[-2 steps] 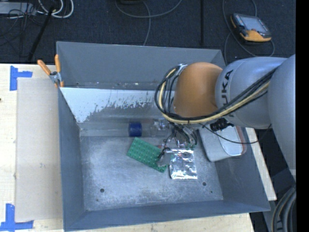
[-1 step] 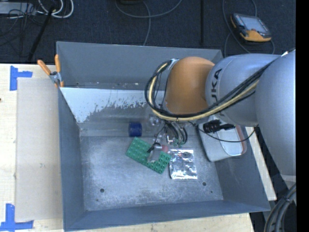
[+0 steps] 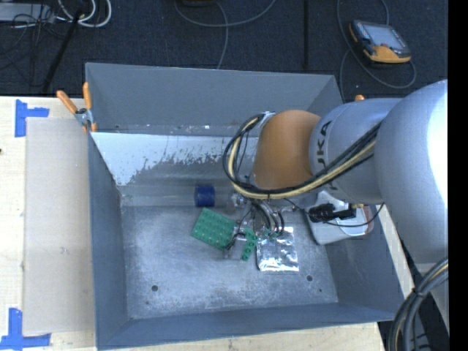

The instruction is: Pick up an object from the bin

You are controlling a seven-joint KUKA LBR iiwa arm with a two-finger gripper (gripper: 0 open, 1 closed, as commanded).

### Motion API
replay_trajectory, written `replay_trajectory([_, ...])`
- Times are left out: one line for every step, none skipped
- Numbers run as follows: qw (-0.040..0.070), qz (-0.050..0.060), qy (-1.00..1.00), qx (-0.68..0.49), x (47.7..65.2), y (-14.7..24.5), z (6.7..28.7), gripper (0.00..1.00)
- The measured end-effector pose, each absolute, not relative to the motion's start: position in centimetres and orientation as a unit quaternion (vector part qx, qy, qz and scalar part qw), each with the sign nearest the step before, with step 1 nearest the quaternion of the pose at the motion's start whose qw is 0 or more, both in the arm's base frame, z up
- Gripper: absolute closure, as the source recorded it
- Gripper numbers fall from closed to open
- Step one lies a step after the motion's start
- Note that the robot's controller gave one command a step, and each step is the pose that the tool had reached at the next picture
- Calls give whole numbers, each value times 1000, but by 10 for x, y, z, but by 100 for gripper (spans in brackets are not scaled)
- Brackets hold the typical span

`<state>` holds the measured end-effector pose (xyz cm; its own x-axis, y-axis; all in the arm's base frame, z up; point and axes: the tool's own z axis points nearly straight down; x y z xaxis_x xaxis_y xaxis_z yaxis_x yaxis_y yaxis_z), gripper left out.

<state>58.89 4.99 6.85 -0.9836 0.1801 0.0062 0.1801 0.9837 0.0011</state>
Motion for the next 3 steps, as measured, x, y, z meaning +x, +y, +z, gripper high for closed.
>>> replay_trajectory([1, -1, -996, -91, 589, 51, 69, 0])
replay_trajectory([0, -2, -996, -91, 590, 52, 71, 100])
replay_trajectory([-4, -1, -996, -90, 592, 52, 186, 100])
